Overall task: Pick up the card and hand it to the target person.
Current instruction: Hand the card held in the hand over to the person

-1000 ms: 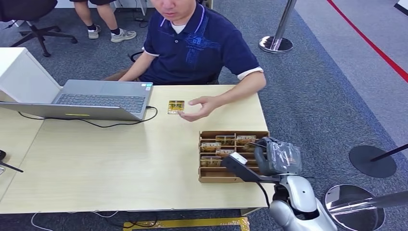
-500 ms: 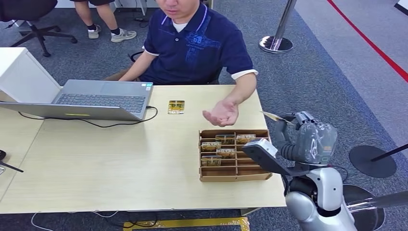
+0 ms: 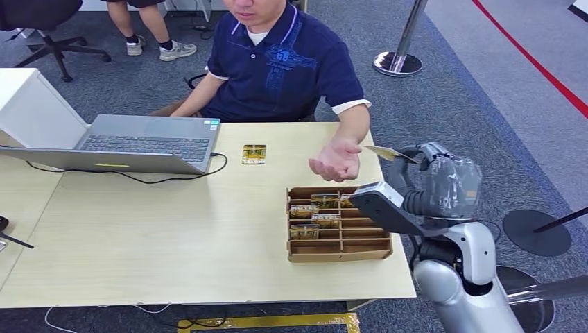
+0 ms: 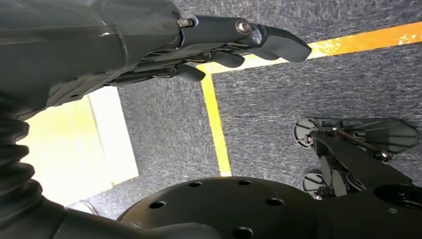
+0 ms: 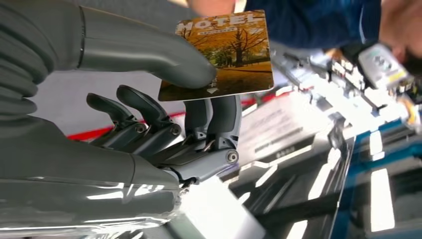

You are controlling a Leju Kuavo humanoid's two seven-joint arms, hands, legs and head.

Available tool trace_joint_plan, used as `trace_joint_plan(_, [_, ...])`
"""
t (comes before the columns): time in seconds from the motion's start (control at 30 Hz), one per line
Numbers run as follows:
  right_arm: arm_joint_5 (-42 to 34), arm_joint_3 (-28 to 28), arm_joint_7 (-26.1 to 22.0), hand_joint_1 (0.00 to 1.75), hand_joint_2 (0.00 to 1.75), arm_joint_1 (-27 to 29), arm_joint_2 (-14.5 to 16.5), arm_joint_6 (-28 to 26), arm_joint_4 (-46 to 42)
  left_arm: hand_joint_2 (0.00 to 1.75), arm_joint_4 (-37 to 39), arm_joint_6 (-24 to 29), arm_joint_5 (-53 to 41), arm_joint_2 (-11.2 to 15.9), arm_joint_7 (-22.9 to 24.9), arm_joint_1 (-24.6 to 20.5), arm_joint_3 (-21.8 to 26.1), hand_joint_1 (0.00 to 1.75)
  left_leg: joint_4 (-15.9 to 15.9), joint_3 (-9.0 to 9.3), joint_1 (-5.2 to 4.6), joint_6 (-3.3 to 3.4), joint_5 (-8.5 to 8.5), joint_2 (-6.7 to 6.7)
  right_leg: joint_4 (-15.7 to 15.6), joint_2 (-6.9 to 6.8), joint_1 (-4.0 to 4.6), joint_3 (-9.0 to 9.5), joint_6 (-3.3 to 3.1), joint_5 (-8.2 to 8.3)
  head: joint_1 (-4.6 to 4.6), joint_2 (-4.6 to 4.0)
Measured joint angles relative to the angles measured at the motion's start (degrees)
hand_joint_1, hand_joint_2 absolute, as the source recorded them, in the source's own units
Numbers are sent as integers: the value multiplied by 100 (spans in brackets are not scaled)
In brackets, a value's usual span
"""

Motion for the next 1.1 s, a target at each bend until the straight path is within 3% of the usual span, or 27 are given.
trace_joint_plan(0.13, [-257,188,-88,161,175,-227,58,242,439,175,0,-45,-43,0,28,-32,-5,0,0,-8,0,12,8,-16,0,-21,0,-2,3,2,1,0])
trace_joint_plan(0.3, [-538,505,-119,161,175,-909,379,423,1530,175,0,-61,-49,2,83,-74,-10,0,1,-2,0,18,13,-3,1,-5,0,-9,9,7,0,0])
trace_joint_plan(0.6, [-698,746,-171,161,175,-1383,730,459,2600,175,0,-73,-45,2,171,-65,-16,0,1,-14,0,22,16,-16,-6,-20,-1,-9,9,7,0,0])
trace_joint_plan(0.63, [-716,758,-185,152,175,-1408,749,457,2679,131,0,-95,-44,3,168,-63,-16,0,1,-14,0,22,16,-17,-6,-20,-1,-9,9,7,0,0])
trace_joint_plan(0.67, [-733,766,-199,122,175,-1432,764,453,2747,131,0,-126,-43,5,155,-61,-16,0,1,-15,-1,22,16,-16,-7,-21,-1,-9,9,7,0,0])
trace_joint_plan(0.73, [-757,772,-220,43,175,-1478,791,442,2863,131,0,-182,-46,9,122,-60,-16,0,2,-15,-1,22,16,-16,-8,-21,-1,-9,11,8,0,0])
trace_joint_plan(0.77, [-764,776,-223,11,175,-1500,802,437,2913,175,0,-196,-49,11,115,-60,-17,0,2,-15,-1,22,16,-16,-8,-21,-1,-9,11,8,0,0])
trace_joint_plan(0.8, [-770,782,-225,1,175,-1519,809,432,2960,131,0,-201,-52,13,112,-60,-18,0,2,-15,-1,22,16,-16,-8,-21,-1,-9,12,9,0,0])
trace_joint_plan(0.9, [-786,803,-225,0,175,-1550,820,415,3081,0,0,-203,-49,17,88,-56,-22,0,3,-16,-1,23,16,-17,-7,-21,-1,-9,13,9,0,0])
trace_joint_plan(1.1, [-832,851,-223,0,175,-1609,845,359,3226,0,0,-174,-38,34,137,-53,-21,0,3,-16,0,22,16,-17,-7,-21,-1,-10,13,9,0,0])
